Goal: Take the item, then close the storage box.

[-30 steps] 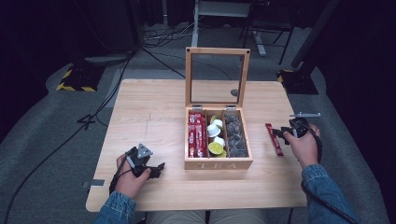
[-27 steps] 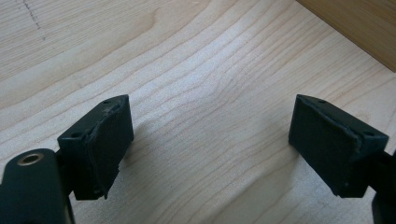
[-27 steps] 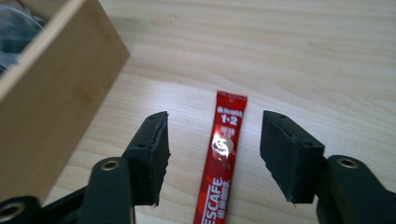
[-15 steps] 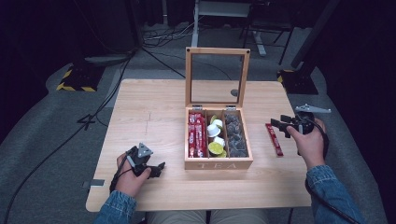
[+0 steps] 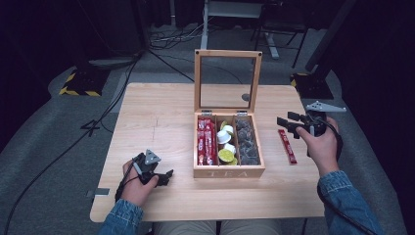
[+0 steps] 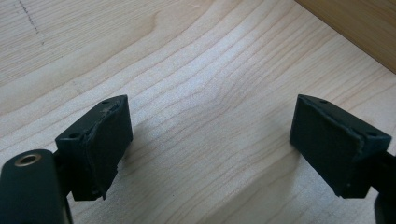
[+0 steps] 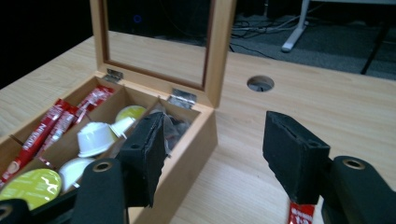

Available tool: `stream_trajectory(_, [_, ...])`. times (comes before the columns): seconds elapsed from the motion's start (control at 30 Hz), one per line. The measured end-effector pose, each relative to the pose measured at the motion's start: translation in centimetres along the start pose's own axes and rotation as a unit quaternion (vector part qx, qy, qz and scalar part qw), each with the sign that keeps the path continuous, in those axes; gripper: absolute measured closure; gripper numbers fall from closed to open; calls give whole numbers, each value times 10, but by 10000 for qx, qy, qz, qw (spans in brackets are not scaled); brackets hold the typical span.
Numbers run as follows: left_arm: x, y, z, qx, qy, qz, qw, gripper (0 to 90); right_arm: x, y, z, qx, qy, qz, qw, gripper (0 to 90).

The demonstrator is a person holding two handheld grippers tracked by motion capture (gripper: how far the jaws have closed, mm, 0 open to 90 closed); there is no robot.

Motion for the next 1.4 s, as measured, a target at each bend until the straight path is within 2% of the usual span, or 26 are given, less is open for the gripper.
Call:
stream_trajectory(0.17, [-1, 0, -1, -5, 7, 14, 10000, 136, 1, 11, 19, -112, -148, 132, 9997, 380])
stream_trajectory(0.37, [-1, -1, -1, -13, 11, 18, 10000, 136, 9, 19, 40, -237, -189, 219, 9993, 369])
stream_trajectory(0.77, [-1, -1, -1, -14, 11, 19, 10000, 136, 34, 25, 68, -327, -295, 358, 9984, 366])
stream_trajectory(1.0, [-1, -1, -1, -10, 15, 22, 10000, 136, 51, 26, 83, -316, -375, 405, 9980, 366])
stream_trajectory(1.1, [-1, 0, -1, -15, 3, 24, 10000, 137, 63, 23, 92, -228, -445, 419, 9979, 362])
stream_trajectory(1.27, [-1, 0, -1, -38, 4, 31, 10000, 137, 77, 18, 108, -233, -549, 387, 9975, 362])
stream_trajectory(1.4, [-1, 0, -1, -35, 11, 35, 10000, 137, 88, 15, 118, -206, -530, 355, 9978, 361])
Point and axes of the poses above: each handheld gripper's, and its own axes: x roughly forward along the jaws, z roughly out of its top, y roughly to its left, the point moved 3 cm from there along x, roughly forward along the jaws, and after that the axes turned 10 degrees about x, right-handed, at the moved point
